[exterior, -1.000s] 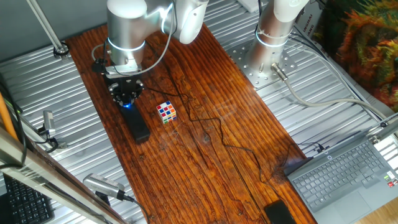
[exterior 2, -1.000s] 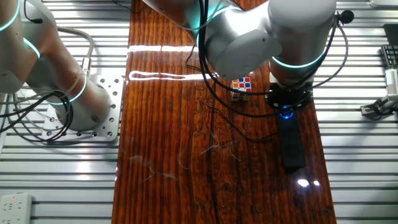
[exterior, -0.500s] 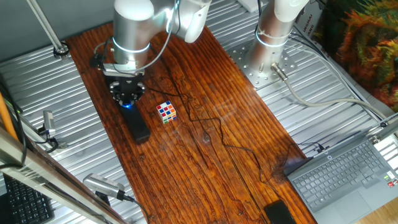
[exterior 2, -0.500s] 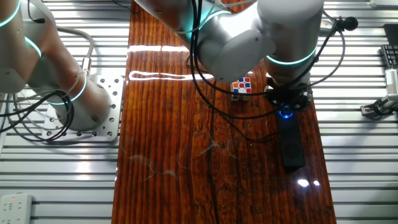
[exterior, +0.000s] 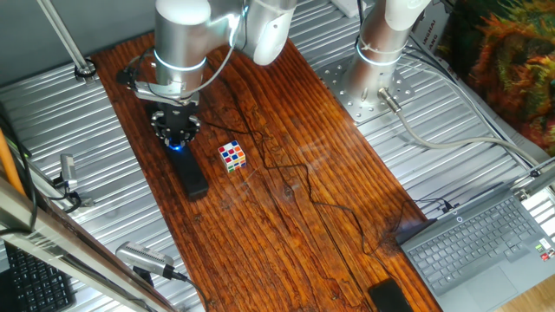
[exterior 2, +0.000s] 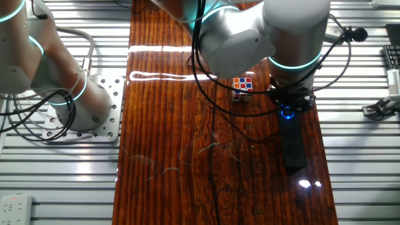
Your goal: Turn the knob to increase the volume of the speaker
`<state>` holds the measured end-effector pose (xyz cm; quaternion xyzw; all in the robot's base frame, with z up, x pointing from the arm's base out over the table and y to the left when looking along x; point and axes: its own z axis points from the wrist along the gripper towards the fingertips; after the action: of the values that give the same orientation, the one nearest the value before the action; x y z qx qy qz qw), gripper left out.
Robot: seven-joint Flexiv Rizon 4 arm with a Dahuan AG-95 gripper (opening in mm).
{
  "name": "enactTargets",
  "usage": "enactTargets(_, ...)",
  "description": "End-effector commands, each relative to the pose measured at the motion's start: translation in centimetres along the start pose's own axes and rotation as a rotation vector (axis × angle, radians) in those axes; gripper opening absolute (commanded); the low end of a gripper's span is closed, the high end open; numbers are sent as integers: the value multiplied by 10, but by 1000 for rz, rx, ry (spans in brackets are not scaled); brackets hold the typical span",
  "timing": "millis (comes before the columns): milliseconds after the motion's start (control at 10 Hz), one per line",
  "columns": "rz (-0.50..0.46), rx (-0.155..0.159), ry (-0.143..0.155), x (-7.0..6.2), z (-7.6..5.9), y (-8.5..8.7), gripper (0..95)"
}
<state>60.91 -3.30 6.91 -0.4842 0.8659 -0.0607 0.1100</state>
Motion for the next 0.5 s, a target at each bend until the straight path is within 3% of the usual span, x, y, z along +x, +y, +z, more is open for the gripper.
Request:
enactTargets(100, 67, 1, 3, 0, 0, 0, 0)
enactTargets(500, 157, -9, 0, 0, -1, -1, 0)
